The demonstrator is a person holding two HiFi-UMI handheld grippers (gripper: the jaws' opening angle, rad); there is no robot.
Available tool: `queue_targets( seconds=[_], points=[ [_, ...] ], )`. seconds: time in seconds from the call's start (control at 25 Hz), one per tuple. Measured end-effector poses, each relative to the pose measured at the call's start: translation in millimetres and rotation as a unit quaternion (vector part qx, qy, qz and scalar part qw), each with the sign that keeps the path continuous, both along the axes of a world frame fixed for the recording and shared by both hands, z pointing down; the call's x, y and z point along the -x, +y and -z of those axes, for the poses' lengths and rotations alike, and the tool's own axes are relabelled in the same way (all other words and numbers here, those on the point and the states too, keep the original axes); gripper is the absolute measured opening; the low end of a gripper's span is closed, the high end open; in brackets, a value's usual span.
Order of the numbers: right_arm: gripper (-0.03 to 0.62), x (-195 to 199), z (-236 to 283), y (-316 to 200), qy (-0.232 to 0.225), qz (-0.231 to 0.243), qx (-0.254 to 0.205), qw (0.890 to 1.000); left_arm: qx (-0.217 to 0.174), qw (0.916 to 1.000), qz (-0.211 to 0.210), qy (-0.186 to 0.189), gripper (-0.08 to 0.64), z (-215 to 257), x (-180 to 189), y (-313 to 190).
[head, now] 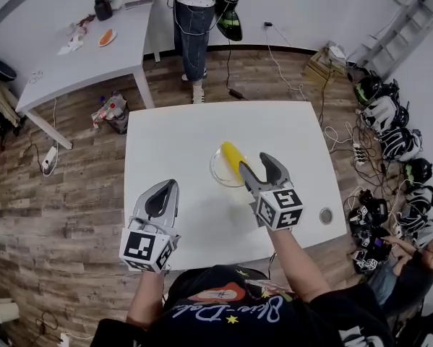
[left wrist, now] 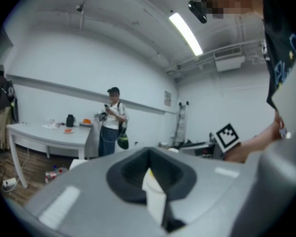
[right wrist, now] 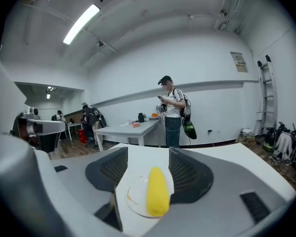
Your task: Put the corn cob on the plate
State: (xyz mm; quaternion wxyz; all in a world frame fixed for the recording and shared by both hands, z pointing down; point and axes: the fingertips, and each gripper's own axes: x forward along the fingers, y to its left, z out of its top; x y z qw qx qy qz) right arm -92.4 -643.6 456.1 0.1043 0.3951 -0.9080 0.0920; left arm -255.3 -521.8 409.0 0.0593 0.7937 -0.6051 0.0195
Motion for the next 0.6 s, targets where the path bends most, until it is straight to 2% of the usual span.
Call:
queue_targets(
  seconds=[0.2, 0.24, 0.32, 0.4, 0.6],
  points=[
    [0.265, -33.4, 11.6, 29.6, -0.01, -0.011, -0.011, 1.0, -0.015, 0.9996, -0.022, -0.014, -0.002, 13.2, -32.9, 10.0],
    [0.234, -41.5, 14.3, 35.1, -0.014, -0.014, -0.013, 1.0, -0.018, 0.9993, -0.027, -0.016, -0.002, 15.9, -40.5, 12.4],
    [0.079, -54.1, 22.6, 47.6, -0.016, -0.015, -0.024, 0.999, -0.02, 0.999, -0.036, -0.021, -0.002, 20.0, -52.2, 17.6],
    [0.055, -63.1, 29.1, 60.8, -0.012, -0.012, -0.033, 0.999, -0.019, 0.9988, -0.039, -0.024, -0.002, 22.6, -59.7, 23.2],
    [0.043, -83.2, 35.0, 80.6, -0.022, -0.012, -0.033, 0.999, -0.026, 0.9982, -0.041, -0.035, -0.002, 28.3, -77.1, 35.0]
  ],
)
